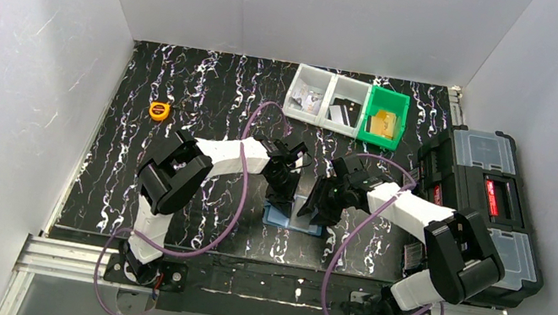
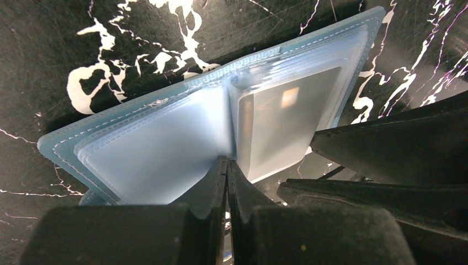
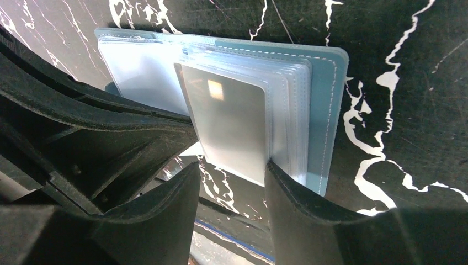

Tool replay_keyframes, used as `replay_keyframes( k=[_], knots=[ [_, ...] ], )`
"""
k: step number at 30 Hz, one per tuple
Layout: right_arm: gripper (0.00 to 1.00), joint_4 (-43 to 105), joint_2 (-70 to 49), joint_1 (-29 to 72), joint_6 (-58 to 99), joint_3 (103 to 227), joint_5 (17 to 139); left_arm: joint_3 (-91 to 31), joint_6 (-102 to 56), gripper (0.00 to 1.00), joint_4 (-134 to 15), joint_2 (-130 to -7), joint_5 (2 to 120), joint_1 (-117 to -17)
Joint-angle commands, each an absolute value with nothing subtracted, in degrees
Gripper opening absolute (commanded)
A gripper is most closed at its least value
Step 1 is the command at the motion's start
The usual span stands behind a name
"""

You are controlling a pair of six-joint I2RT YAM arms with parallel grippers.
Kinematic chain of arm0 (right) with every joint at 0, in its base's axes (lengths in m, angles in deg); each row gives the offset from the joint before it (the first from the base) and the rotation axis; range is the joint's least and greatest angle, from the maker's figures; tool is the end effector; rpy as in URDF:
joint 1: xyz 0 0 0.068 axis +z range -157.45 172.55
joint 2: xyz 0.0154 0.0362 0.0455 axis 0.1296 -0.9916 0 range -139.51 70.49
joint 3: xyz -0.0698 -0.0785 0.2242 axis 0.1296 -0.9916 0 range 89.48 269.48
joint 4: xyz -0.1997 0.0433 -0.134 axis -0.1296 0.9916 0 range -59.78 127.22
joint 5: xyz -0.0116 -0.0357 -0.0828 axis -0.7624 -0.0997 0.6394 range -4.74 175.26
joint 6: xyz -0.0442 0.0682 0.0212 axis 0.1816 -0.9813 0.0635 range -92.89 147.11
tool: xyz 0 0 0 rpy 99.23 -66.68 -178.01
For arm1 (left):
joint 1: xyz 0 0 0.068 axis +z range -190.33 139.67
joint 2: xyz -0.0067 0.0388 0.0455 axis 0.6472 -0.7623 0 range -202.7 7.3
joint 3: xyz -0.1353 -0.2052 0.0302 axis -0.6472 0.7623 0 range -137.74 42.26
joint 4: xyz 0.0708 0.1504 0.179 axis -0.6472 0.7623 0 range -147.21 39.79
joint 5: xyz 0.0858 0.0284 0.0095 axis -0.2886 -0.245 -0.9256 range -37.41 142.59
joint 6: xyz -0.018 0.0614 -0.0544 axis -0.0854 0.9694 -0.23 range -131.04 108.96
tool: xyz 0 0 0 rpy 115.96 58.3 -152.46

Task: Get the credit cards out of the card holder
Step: Remove the credit card from the card holder.

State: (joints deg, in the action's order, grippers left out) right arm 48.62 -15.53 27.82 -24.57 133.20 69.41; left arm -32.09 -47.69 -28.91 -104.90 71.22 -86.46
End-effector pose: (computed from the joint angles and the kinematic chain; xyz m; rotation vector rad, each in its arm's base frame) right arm 0.2190 0.1795 0.1164 0.3039 2.8347 0.8004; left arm 0.2490 -0.2929 0.1107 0.3450 2.9249 -0.7732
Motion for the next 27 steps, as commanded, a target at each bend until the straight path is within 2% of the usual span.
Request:
replay_keyframes(
  k=[1,23,24,27],
  knots=[
    [0.55,45.66,-17.28,28.32,-24.83,134.41,68.66,-30.0,-47.04,0.0,-26.31,-105.04,69.33,-86.59],
    [0.55,38.35,-20.04,25.95,-28.65,129.03,64.41,-29.88,-45.81,0.0,-25.07,-99.0,68.72,-86.57],
    [0.55,38.19,-17.29,25.88,-28.74,128.83,64.51,-30.02,-45.76,0.0,-24.93,-98.78,68.56,-86.57],
    [0.55,38.22,-20.13,25.82,-28.72,128.59,64.69,-30.49,-45.54,0.0,-24.45,-97.82,68.43,-86.51]
  ],
)
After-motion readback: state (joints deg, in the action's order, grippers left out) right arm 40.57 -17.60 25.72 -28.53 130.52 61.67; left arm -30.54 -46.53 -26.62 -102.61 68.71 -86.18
